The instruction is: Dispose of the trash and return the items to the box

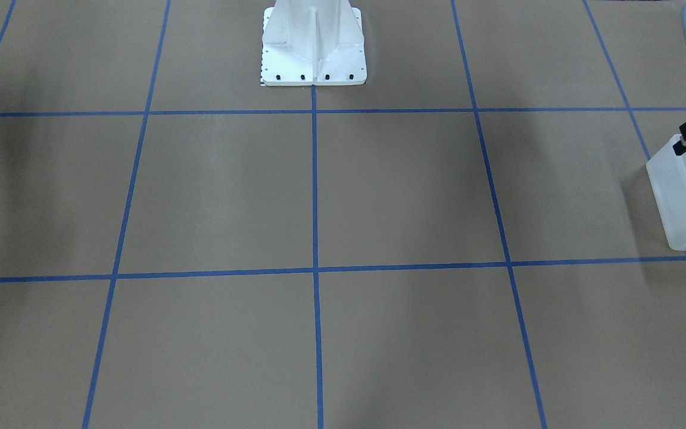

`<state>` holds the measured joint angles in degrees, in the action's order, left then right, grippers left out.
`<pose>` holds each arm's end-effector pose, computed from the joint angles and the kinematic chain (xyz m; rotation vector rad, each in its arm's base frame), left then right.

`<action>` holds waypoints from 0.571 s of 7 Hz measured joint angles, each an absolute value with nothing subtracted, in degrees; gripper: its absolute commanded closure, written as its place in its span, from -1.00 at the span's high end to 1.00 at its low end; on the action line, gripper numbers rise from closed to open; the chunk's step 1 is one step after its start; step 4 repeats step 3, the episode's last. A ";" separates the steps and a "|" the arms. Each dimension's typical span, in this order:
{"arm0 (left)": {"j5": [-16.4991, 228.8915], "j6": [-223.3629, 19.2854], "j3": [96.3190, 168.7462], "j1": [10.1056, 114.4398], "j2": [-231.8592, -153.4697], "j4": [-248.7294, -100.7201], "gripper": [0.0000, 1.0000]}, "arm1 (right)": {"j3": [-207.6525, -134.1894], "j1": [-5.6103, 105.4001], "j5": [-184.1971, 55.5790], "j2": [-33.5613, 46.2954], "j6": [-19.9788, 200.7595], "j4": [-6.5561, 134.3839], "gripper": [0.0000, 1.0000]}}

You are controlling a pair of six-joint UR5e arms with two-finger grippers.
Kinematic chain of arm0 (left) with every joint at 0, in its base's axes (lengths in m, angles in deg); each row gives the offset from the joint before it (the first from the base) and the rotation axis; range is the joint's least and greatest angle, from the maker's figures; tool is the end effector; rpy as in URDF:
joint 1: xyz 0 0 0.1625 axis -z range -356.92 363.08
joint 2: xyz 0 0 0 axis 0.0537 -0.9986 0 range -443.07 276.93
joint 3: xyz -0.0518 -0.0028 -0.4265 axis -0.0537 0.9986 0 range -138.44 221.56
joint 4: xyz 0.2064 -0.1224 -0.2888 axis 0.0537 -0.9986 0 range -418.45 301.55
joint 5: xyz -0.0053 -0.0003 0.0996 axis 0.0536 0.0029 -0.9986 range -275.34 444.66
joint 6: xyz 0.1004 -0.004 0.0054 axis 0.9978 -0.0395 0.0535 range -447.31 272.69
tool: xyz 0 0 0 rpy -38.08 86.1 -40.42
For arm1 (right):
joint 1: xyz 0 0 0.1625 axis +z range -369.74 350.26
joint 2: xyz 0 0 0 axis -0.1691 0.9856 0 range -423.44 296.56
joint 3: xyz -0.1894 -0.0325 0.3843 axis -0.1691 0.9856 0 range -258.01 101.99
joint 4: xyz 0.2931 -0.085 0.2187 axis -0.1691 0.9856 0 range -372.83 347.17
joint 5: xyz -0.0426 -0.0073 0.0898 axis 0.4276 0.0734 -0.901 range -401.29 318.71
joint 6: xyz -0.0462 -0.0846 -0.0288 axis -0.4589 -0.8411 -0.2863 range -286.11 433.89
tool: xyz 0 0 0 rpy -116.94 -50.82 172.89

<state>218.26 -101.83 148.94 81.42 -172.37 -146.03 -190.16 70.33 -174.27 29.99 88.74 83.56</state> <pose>0.0275 -0.4494 0.5374 0.0594 0.7906 0.0472 -0.0086 -0.4247 0.5295 0.0399 -0.7735 0.0009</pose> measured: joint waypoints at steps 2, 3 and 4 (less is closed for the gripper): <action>216.96 -101.66 148.84 81.39 -172.22 -146.12 0.96 | -190.16 70.33 -174.27 29.99 88.74 83.58 1.00; 216.83 -101.62 148.82 81.39 -172.09 -146.19 0.96 | -190.16 70.33 -174.26 29.99 88.74 83.57 1.00; 216.83 -101.62 148.82 81.39 -172.09 -146.19 0.96 | -190.16 70.33 -174.26 29.99 88.74 83.57 1.00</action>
